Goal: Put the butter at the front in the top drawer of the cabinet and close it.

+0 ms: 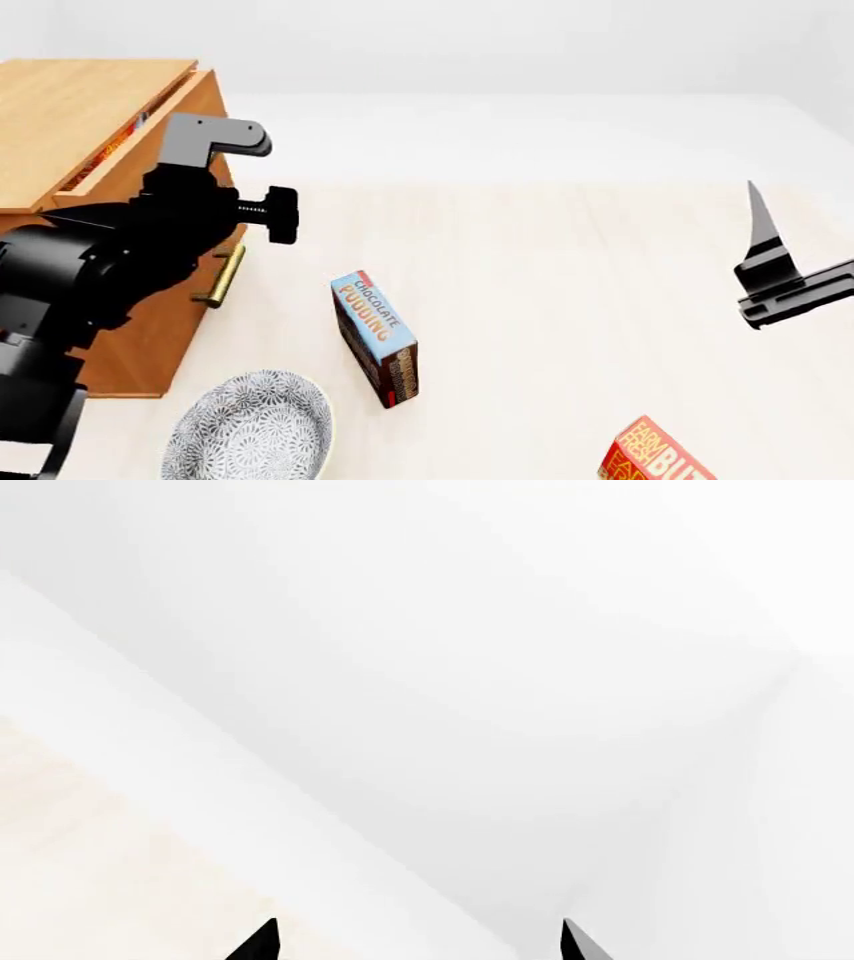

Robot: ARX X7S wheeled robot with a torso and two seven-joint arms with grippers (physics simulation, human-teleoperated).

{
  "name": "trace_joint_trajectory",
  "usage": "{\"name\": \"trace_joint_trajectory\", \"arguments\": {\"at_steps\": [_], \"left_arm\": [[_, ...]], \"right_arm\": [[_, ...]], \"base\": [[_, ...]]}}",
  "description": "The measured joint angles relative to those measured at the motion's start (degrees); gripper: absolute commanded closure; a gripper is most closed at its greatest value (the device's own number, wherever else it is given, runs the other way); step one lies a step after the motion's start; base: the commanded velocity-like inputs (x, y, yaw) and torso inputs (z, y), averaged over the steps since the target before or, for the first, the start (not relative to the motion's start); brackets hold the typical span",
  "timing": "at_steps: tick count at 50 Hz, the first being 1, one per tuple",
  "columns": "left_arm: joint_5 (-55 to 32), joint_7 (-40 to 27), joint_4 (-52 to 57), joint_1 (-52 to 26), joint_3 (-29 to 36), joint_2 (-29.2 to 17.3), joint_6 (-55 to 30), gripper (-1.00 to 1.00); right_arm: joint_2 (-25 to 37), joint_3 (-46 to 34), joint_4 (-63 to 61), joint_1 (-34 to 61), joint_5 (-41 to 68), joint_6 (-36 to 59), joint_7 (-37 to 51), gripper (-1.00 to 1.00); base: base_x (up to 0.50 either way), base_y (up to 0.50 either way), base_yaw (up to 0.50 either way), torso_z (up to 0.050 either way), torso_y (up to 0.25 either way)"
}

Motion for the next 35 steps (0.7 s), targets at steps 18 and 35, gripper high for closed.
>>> {"name": "trace_joint_trajectory", "arguments": {"at_steps": [18, 35], "left_arm": [[-0.6, -1.6, 1.2, 1.2, -1.6, -3.8, -0.6, -1.0], [-5.7, -4.4, 7.7, 4.7, -4.5, -7.5, -1.9, -1.0]], "right_arm": [[-0.8, 0.5, 0.2, -0.2, -0.2, 0.5, -0.2, -1.0], [-0.2, 0.2, -0.1, -1.0, -0.2, -0.9, 0.4, -1.0]], "base": [[0.0, 0.0, 0.0, 0.0, 0.0], [0.0, 0.0, 0.0, 0.0, 0.001]]}}
